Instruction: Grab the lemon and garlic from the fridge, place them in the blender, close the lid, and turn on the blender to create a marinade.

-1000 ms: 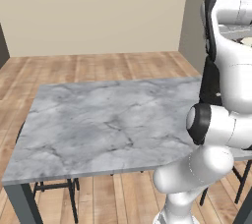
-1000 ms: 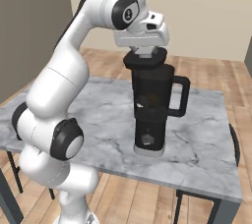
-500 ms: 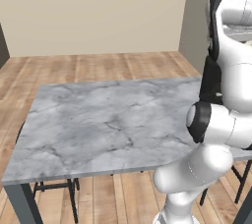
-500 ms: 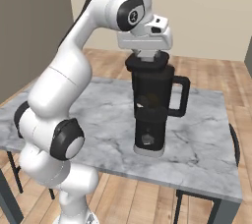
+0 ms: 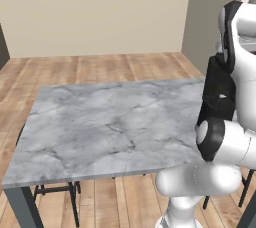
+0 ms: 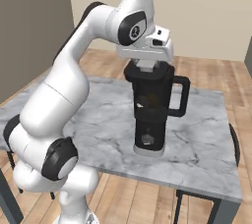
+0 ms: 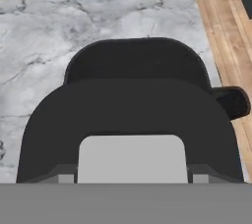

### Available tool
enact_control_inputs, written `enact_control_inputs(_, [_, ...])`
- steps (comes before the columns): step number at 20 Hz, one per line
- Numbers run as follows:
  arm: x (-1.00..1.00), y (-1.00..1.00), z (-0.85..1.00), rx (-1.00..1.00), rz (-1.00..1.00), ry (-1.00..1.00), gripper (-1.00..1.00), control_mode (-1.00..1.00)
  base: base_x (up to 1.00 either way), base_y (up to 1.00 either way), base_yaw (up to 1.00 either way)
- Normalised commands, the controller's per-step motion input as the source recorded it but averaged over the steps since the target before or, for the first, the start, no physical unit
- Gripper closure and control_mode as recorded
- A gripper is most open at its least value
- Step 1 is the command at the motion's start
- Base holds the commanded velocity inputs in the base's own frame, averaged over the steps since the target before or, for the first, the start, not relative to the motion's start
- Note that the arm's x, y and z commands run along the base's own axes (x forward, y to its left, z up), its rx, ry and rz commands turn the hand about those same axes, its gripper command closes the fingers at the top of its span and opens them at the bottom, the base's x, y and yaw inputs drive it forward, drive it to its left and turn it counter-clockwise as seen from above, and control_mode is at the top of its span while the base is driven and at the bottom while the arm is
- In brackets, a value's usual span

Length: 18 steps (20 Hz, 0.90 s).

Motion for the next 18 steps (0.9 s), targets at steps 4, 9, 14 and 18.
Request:
enact_control_inputs(4, [-0.09,0.0,-0.08,0.01,0.1,0.0,1.0,-1.0,0.0,0.0,0.0])
enact_control_inputs(9, [0.21,-0.19,0.11,0.03,0.15,-0.01,1.0,-1.0,0.0,0.0,0.0])
enact_control_inputs(14, [0.42,-0.28,0.2,0.03,0.1,-0.02,1.0,-1.0,0.0,0.0,0.0])
enact_control_inputs(18, [0.41,-0.1,0.11,0.0,0.02,-0.03,1.0,-1.0,0.0,0.0,0.0])
